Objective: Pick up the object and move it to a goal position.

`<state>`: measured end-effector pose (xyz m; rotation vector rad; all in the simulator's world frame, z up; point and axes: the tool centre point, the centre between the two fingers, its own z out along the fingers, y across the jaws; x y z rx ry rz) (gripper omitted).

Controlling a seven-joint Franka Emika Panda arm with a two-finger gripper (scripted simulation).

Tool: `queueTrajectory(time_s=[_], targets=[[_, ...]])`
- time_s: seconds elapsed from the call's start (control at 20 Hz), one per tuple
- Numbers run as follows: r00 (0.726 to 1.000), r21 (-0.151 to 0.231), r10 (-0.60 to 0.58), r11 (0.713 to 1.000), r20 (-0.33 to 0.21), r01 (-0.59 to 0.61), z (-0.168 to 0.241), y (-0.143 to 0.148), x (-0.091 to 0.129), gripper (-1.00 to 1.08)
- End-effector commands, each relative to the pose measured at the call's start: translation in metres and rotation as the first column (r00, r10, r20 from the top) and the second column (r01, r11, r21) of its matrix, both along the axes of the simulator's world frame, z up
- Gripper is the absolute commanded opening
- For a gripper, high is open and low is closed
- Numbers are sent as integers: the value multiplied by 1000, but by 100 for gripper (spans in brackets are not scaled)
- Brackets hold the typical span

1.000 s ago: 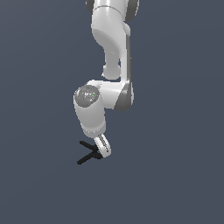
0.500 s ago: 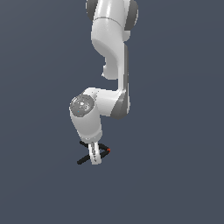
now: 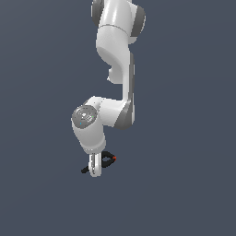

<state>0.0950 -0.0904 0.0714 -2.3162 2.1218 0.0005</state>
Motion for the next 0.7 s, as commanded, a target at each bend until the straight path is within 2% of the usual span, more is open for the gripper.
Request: queueTrajectory(time_s=[0.0, 0.35, 0.65], targets=[[1000, 0, -19, 1000, 0, 19, -1, -1, 1, 100], [1000, 0, -22, 1000, 0, 22, -5, -1, 1, 100], [1000, 0, -25, 1000, 0, 25, -34, -1, 0, 100]])
